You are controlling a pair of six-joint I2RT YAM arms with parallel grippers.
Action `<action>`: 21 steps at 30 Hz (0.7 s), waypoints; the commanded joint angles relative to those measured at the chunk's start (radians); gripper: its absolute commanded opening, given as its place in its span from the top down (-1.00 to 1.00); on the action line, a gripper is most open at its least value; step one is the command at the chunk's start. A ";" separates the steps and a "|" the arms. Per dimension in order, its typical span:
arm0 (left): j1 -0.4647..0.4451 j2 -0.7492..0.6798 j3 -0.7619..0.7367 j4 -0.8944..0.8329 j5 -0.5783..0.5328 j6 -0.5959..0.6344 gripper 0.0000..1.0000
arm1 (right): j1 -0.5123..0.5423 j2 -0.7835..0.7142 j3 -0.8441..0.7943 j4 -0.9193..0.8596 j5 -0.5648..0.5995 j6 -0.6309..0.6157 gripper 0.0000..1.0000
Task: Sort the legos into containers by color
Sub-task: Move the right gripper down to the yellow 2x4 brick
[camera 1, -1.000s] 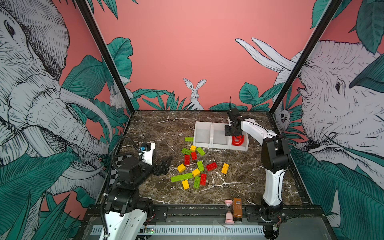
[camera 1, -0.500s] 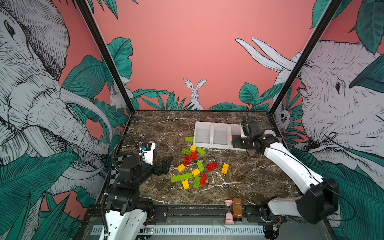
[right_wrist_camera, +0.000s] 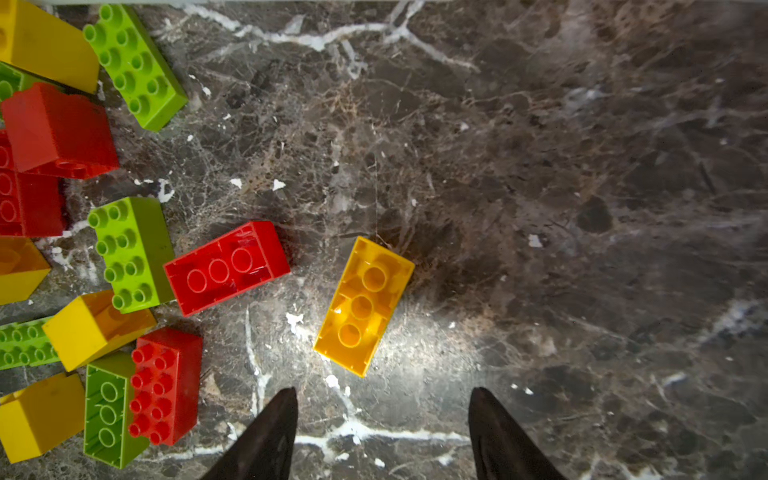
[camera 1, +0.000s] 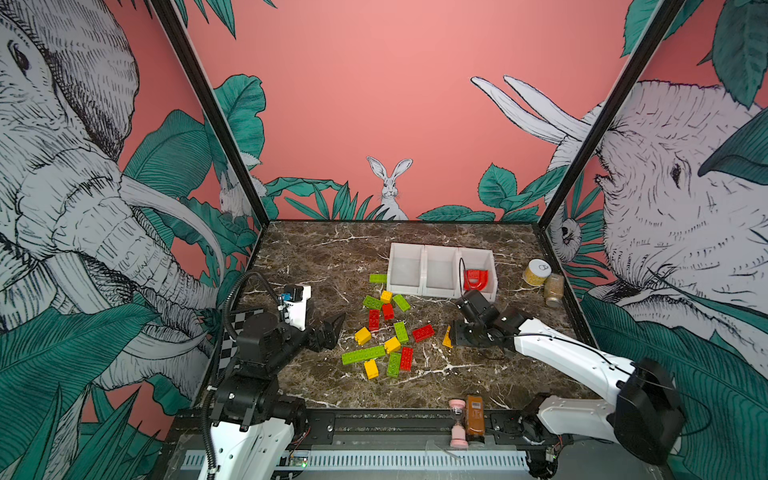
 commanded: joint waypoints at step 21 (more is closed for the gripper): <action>0.000 -0.001 0.006 0.005 0.012 -0.002 -0.98 | 0.007 0.255 0.077 0.057 0.015 -0.031 -0.02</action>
